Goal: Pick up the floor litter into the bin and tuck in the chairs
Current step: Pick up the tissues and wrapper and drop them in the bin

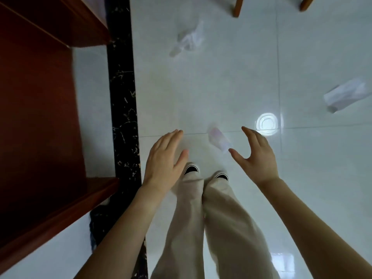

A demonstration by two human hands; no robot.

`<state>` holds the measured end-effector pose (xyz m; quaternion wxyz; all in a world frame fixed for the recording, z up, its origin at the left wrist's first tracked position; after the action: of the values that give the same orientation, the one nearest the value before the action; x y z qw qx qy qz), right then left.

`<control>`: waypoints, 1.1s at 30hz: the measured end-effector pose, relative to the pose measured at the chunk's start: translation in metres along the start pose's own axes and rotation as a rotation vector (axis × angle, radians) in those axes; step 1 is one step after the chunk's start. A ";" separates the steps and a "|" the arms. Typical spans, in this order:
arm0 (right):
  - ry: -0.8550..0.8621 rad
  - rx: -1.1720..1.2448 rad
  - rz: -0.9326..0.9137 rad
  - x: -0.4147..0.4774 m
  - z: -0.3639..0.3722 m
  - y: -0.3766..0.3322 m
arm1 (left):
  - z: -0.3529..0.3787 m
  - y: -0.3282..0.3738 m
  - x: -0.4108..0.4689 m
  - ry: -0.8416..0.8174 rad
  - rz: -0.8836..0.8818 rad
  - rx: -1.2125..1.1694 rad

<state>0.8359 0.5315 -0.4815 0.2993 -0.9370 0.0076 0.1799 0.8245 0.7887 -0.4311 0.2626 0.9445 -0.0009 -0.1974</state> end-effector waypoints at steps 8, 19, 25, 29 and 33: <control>-0.077 -0.007 0.204 0.072 0.204 0.146 | 0.187 -0.125 0.099 -0.048 0.130 0.041; -0.068 -0.065 0.194 0.094 0.278 0.187 | 0.254 -0.151 0.132 -0.111 0.212 0.048; 0.037 0.011 0.123 0.060 0.183 0.117 | 0.174 -0.102 0.107 -0.091 0.228 0.061; 0.093 0.052 0.067 0.032 0.094 0.042 | 0.092 -0.051 0.080 -0.060 0.233 0.058; 0.111 0.072 0.035 0.016 0.009 -0.033 | 0.005 0.000 0.061 -0.023 0.205 0.039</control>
<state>0.8518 0.5648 -0.4757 0.3289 -0.9338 0.0470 0.1324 0.8790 0.7796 -0.4576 0.2630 0.9421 -0.1045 -0.1799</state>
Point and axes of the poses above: each hand's wrist, its own x-axis towards the middle knuckle, its own z-axis out of the palm, y = z × x, the point moved 2 cm from there along x, towards the middle knuckle, and after that the axes turned 4 degrees about -y, right-handed, at the moved point
